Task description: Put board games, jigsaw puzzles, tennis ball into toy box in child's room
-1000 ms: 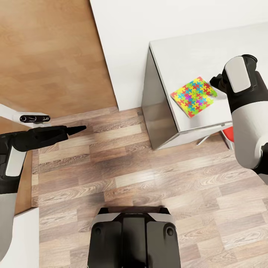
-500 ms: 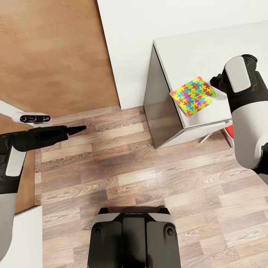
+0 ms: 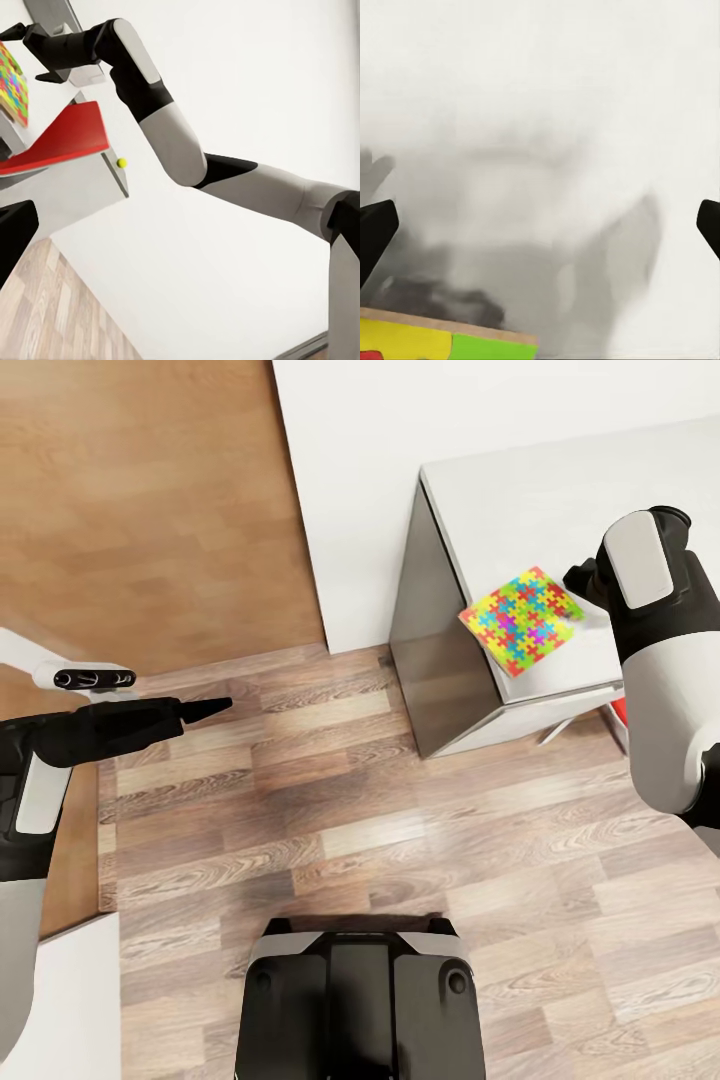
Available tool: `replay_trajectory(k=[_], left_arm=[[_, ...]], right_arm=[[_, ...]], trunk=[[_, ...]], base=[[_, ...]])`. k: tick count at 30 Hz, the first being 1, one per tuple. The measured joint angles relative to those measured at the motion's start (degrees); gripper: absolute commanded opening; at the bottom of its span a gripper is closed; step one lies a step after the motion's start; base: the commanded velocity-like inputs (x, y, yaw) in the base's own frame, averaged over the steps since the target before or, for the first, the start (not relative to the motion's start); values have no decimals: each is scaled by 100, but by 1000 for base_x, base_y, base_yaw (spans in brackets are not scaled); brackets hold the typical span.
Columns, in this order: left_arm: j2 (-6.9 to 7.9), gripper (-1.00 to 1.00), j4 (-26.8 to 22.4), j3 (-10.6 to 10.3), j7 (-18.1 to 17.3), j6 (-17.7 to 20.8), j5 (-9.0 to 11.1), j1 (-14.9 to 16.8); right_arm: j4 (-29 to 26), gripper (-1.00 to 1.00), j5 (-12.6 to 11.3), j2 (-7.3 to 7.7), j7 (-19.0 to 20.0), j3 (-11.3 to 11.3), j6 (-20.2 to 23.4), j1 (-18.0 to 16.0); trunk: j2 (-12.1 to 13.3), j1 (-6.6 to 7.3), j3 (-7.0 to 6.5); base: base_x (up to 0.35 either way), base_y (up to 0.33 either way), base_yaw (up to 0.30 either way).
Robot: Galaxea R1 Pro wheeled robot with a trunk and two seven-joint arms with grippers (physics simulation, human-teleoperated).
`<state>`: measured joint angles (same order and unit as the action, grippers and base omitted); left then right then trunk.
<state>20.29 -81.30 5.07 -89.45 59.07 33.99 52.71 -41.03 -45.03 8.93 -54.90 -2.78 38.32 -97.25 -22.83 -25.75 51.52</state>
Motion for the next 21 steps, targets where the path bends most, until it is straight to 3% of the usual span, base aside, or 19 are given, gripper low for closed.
replay_trajectory(k=[21], left_arm=[[-1,100,1,-4,0,0,-5,0]], right_arm=[[-5,100,-5,4,2,0,-1,2]], trunk=[[0,0,0]], base=[[-18,33,0]])
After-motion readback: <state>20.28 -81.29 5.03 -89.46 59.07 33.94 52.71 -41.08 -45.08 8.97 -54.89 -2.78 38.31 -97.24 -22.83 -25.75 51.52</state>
